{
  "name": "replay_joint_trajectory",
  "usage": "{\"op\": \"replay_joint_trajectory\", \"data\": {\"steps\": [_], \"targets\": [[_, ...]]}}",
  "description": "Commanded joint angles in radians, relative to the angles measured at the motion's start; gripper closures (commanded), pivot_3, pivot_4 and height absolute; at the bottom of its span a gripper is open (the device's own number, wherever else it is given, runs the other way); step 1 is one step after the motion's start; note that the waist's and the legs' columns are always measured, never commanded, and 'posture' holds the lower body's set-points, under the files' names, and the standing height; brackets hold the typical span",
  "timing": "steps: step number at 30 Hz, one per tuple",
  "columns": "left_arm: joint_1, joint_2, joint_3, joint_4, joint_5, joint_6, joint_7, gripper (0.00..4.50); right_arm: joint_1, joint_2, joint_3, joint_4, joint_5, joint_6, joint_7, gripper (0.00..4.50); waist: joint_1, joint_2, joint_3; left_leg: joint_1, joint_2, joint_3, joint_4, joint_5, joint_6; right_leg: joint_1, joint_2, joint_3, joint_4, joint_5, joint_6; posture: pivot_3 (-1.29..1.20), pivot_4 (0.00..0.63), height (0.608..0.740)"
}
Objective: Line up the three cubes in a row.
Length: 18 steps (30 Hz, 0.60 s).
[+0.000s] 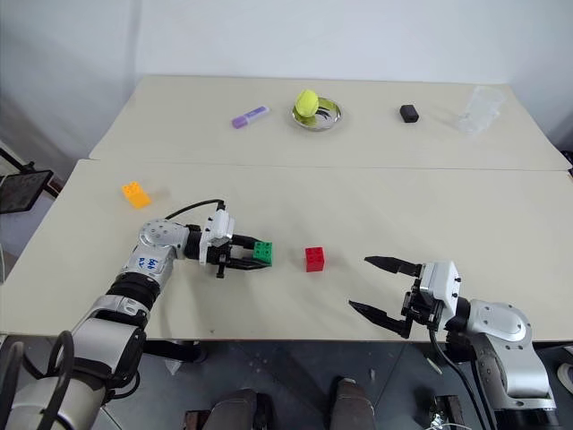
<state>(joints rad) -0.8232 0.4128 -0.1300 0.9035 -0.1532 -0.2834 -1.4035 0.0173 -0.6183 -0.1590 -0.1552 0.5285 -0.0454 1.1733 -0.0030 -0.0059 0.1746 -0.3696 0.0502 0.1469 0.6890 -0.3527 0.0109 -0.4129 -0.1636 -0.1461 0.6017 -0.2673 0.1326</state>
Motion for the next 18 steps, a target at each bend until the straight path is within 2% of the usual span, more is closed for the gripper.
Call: {"op": "replay_joint_trajectory", "data": {"steps": [1, 6, 8, 9, 15, 18], "targets": [[0.03, 0.001, 0.005, -0.025, 0.011, -0.02, 0.006, 2.25, -0.017, 0.008, 0.008, 0.004, -0.003, -0.024, 0.006, 0.0, 0.0, 0.0, 0.0, 0.0, 0.0, 0.0, 0.0, 0.0, 0.0, 0.0, 0.0, 0.0, 0.0, 0.0, 0.0, 0.0, 0.15, 0.74], [0.057, 0.019, 0.062, -0.062, -0.018, -0.041, 0.079, 0.83, -0.054, 0.017, 0.035, 0.033, -0.005, -0.031, 0.026, 0.0, 0.0, 0.0, 0.0, -0.001, 0.0, -0.001, 0.003, 0.0, 0.0, 0.0, 0.0, 0.0, 0.002, 0.0, 0.0, 0.0, 0.15, 0.74], [0.114, 0.054, 0.122, -0.163, -0.083, 0.002, 0.083, 0.18, -0.065, 0.021, 0.042, 0.036, 0.0, -0.029, 0.031, 0.0, -0.002, 0.0, 0.0, -0.001, 0.001, -0.001, 0.003, 0.0, 0.0, 0.0, 0.0, 0.0, 0.003, 0.0, 0.0, 0.0, 0.15, 0.74], [0.169, 0.088, 0.155, -0.24, -0.109, 0.021, 0.089, 0.04, -0.072, 0.023, 0.046, 0.035, 0.008, -0.021, 0.033, 0.0, -0.008, 0.0, 0.0, -0.001, 0.001, -0.001, 0.003, 0.0, 0.0, 0.0, 0.0, 0.0, 0.003, 0.0, 0.0, 0.0, 0.15, 0.74], [0.581, 0.255, 0.38, -0.752, -0.269, 0.309, 0.239, 0.04, -0.128, 0.036, 0.079, 0.038, 0.056, 0.034, 0.074, 0.0, -0.031, 0.0, 0.0, 0.001, 0.004, -0.003, 0.003, -0.001, -0.001, -0.001, 0.0, 0.0, 0.008, 0.0, 0.0, 0.0, 0.15, 0.74], [0.806, 0.208, 0.602, -0.926, -0.341, 0.382, 0.455, 0.04, -0.21, 0.08, 0.089, 0.087, 0.048, 0.005, 0.072, 0.0, -0.028, 0.001, 0.001, 0.001, 0.004, -0.008, 0.004, -0.002, 0.0, -0.001, 0.0, 0.001, 0.007, 0.0, 0.0, 0.0, 0.15, 0.74]]}}
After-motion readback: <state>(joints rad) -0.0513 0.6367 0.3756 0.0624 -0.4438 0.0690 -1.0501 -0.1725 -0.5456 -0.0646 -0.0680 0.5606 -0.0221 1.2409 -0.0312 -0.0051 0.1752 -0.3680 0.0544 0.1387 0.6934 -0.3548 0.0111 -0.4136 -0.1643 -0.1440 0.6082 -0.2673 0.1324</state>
